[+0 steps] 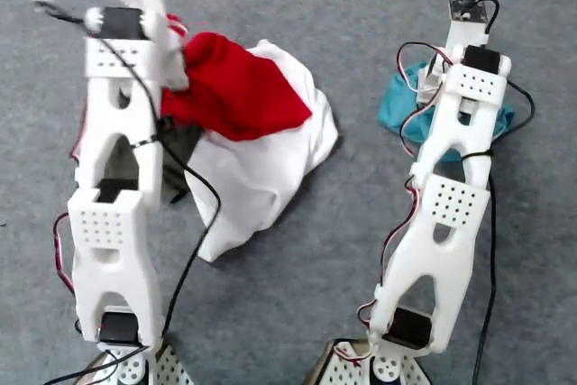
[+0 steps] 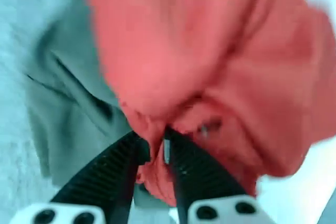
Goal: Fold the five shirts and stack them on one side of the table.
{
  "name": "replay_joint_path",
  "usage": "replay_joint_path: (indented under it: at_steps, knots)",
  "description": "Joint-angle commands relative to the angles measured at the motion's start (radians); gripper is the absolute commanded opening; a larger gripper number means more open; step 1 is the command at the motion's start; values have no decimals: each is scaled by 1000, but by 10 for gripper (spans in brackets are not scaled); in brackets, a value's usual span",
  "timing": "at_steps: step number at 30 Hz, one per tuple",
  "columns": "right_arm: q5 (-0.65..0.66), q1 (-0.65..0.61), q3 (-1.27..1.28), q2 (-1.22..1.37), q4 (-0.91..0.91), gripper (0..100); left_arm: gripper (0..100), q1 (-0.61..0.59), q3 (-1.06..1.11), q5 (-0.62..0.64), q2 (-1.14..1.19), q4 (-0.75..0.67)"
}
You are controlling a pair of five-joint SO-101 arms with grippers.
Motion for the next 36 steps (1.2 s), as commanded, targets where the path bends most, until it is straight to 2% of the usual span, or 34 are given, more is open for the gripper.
replay_joint_path:
  at_steps: [1, 3, 7, 9, 15, 19, 23, 25, 29, 30, 31, 36]
  knots:
    - [11, 7, -25, -7, -20, 5, 111, 31, 176, 0, -116, 9]
    - [11, 7, -25, -7, -20, 5, 164, 31, 210, 40, -124, 8]
    - [11, 5, -25, -7, -18, 5, 304, 20, 222, 265, -91, 9]
    - [11, 5, -25, -7, -18, 5, 353, 29, 219, 333, -67, 9]
    - [11, 5, -25, -7, -14, 5, 361, 68, 213, 339, 81, -95]
    - [11, 5, -25, -7, -14, 5, 360, 52, 213, 353, 216, -195]
    - [11, 5, -25, -7, -14, 5, 357, -9, 161, 476, 282, -210]
    - [11, 5, -25, -7, -14, 5, 299, -35, 118, 505, 292, -187]
    - [11, 5, -25, -7, -15, 5, 23, -100, 107, 462, 292, -232]
    - [11, 5, -25, -7, -15, 5, 12, -120, 112, 422, 292, -238]
    - [11, 5, -25, -7, -15, 5, 43, -140, 112, 394, 291, -235]
    - [11, 5, -25, -7, -15, 5, 19, -258, 18, 361, 278, -152]
